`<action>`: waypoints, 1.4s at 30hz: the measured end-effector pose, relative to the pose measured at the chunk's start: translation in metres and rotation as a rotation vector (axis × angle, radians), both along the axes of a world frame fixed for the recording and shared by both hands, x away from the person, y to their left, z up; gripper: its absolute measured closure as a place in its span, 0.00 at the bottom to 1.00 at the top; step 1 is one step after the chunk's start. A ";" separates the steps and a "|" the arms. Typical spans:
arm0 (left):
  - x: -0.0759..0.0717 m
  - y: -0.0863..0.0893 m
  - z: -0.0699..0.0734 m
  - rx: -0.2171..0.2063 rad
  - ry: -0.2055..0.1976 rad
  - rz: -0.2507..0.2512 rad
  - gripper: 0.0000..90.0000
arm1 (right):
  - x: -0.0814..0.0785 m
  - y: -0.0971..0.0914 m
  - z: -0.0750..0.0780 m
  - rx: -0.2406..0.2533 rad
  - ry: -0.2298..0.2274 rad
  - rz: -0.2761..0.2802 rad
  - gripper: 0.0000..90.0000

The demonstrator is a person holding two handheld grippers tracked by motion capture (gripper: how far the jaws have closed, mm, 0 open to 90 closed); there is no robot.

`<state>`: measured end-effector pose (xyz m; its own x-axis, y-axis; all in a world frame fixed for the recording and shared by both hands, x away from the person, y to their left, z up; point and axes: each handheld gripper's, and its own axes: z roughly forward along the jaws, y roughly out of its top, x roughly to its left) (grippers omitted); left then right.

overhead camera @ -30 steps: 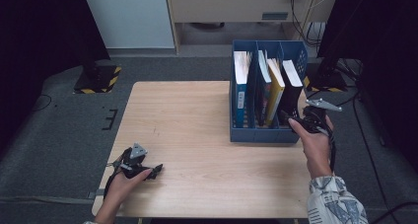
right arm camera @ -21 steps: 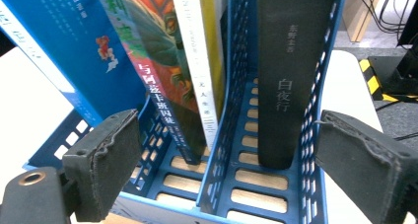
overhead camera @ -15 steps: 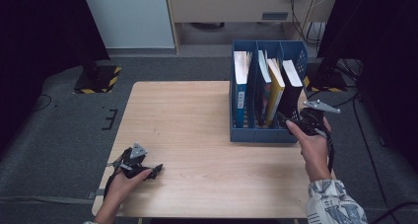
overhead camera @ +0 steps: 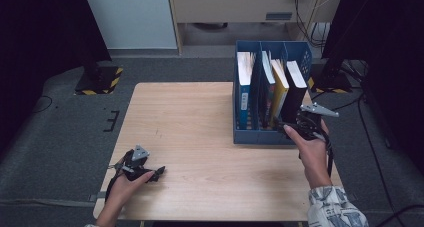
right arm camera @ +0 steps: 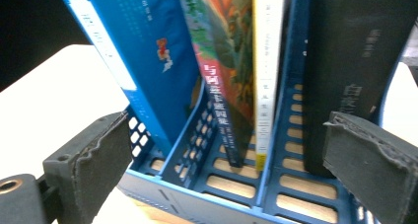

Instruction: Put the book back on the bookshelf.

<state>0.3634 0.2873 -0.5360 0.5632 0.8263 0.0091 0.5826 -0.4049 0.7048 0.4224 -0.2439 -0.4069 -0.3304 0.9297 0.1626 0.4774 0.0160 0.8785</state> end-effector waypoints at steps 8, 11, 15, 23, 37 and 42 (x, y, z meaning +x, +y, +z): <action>-0.001 -0.001 0.000 -0.001 0.002 0.000 0.04 | -0.011 0.020 0.002 -0.005 -0.011 0.039 0.05; -0.001 -0.001 0.000 -0.001 0.002 0.000 0.04 | -0.016 0.030 0.001 -0.005 -0.010 0.063 0.05; -0.001 -0.001 0.000 -0.001 0.002 0.000 0.04 | -0.023 0.043 -0.002 -0.010 0.003 0.092 0.05; -0.001 -0.001 0.000 -0.001 0.002 -0.001 0.04 | -0.037 0.063 -0.017 -0.032 0.013 0.137 0.05; -0.001 -0.001 0.000 0.002 0.003 -0.003 0.04 | -0.063 0.069 -0.051 -0.076 0.062 0.169 0.06; -0.001 -0.001 0.000 0.002 0.003 -0.004 0.04 | -0.072 0.076 -0.075 -0.088 0.104 0.195 0.06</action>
<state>0.3629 0.2864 -0.5358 0.5665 0.8240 0.0090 0.5830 -0.4086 0.7023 0.3499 -0.1679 -0.4818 -0.4904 0.8623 0.1263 0.5461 0.1910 0.8157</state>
